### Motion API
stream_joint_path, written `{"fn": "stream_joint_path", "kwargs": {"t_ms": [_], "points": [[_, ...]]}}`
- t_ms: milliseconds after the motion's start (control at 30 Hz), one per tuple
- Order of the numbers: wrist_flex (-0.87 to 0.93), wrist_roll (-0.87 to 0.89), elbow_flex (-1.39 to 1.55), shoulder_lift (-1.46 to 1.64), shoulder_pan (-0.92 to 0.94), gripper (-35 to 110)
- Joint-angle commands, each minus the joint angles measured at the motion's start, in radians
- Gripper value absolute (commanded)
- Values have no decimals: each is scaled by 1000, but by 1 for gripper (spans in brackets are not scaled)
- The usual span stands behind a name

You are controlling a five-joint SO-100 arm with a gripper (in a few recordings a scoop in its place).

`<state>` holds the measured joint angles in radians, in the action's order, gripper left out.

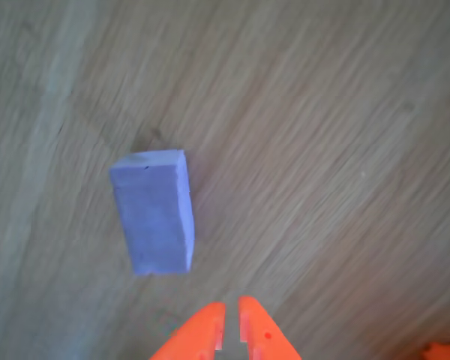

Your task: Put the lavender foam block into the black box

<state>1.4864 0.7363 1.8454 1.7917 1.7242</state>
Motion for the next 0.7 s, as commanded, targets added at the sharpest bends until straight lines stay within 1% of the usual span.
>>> {"fn": "stream_joint_path", "kwargs": {"t_ms": [0,133,267,467,600,667], "points": [[17,54,-37,9,5,0],[11,46,-34,8,5,0],[0,0,-41,9,3,0],[-35,-66,-38,12,-9,24],[-44,-81,-41,9,-9,33],[-43,-75,-41,9,-9,33]]}}
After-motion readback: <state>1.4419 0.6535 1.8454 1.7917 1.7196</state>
